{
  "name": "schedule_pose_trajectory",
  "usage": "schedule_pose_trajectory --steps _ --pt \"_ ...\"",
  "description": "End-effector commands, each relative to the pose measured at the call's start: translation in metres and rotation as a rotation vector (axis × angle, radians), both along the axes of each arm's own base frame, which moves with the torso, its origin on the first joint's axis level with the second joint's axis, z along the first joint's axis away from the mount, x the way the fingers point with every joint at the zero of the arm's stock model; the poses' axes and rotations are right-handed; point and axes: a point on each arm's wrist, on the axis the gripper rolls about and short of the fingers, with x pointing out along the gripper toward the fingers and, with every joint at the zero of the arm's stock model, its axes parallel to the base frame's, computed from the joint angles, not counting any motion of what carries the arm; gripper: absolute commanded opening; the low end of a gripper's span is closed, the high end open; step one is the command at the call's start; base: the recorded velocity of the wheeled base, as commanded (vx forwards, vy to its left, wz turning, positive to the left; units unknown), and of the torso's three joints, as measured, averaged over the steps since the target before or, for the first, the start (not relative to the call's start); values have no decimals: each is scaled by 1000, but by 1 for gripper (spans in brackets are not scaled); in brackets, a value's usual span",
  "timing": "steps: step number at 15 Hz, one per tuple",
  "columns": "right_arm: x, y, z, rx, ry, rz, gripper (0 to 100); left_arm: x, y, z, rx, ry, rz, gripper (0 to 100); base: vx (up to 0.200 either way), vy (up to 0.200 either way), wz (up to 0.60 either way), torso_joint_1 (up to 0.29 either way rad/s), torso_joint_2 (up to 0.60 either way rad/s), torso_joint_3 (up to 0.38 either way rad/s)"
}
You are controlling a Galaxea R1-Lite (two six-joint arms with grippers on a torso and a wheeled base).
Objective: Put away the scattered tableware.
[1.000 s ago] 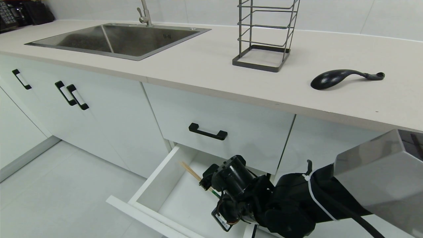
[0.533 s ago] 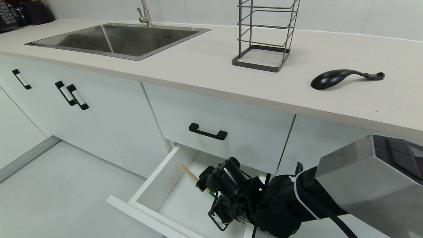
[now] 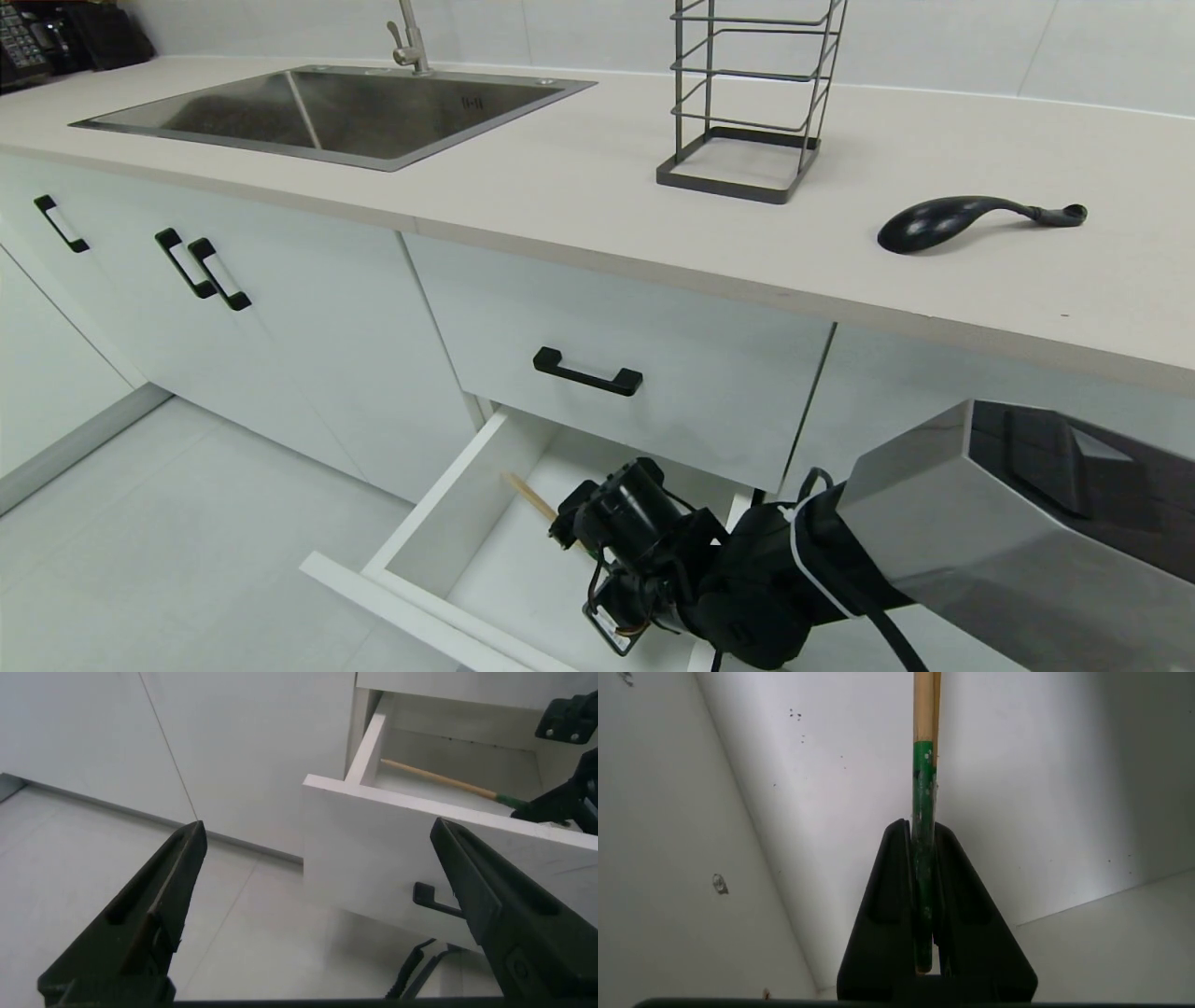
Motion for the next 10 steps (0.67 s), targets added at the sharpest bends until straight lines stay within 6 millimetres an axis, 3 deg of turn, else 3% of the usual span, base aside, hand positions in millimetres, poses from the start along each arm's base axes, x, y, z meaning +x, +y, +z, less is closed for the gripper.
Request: schedule_pose_trajectory --steps 1,10 --pt "2 3 -10 -14 9 0 0 0 0 0 0 1 0 100 0 0 0 0 0 0" --pt "7 8 -18 -20 14 -3 0 0 0 0 1 1 0 100 0 0 0 0 0 0"
